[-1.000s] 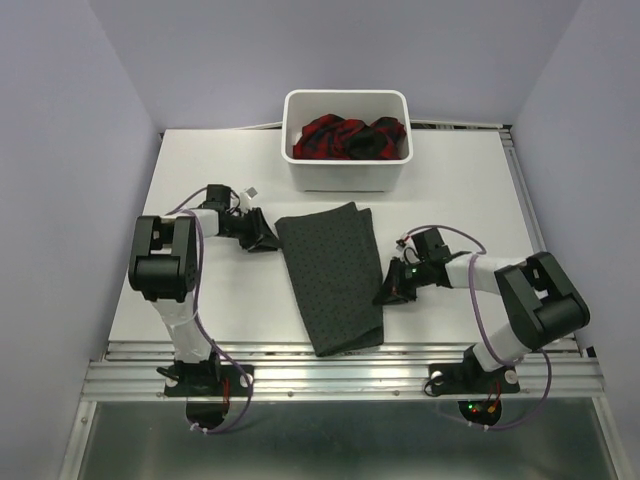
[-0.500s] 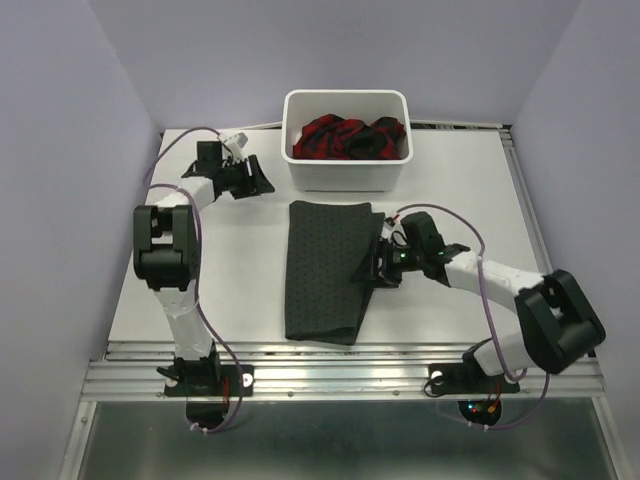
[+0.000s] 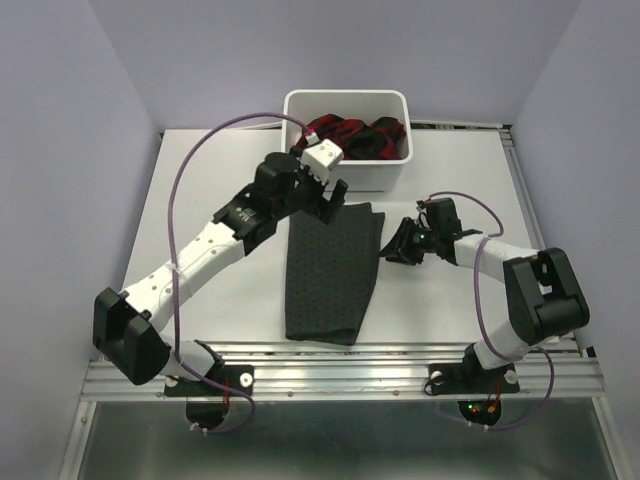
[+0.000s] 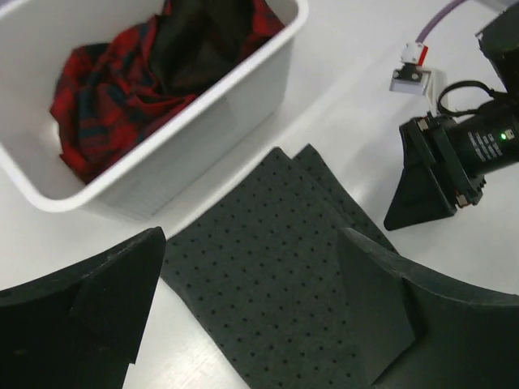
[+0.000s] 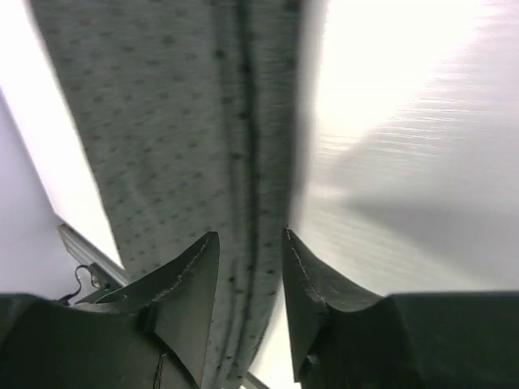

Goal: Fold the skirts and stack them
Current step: Fold the skirt

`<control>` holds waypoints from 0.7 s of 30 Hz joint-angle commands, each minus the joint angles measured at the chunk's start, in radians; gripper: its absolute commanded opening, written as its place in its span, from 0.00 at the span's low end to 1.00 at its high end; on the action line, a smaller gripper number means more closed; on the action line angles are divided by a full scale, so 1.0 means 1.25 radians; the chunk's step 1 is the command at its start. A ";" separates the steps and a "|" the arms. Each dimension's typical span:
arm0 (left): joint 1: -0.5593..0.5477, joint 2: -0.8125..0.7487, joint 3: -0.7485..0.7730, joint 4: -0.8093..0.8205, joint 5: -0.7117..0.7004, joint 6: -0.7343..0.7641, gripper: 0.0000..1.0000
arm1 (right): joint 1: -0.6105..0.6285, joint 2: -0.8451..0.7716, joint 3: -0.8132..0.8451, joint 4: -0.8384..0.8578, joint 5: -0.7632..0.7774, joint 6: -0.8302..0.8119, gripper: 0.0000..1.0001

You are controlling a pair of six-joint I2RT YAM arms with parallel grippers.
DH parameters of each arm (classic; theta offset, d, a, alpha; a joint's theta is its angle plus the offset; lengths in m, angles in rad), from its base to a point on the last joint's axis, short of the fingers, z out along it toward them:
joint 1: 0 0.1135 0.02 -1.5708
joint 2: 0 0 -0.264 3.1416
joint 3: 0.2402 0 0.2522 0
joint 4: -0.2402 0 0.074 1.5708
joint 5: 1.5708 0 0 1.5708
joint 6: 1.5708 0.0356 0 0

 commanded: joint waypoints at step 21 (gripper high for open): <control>-0.225 0.510 0.252 -0.067 -0.340 -0.310 0.60 | -0.022 0.234 -0.005 0.306 0.075 0.142 0.20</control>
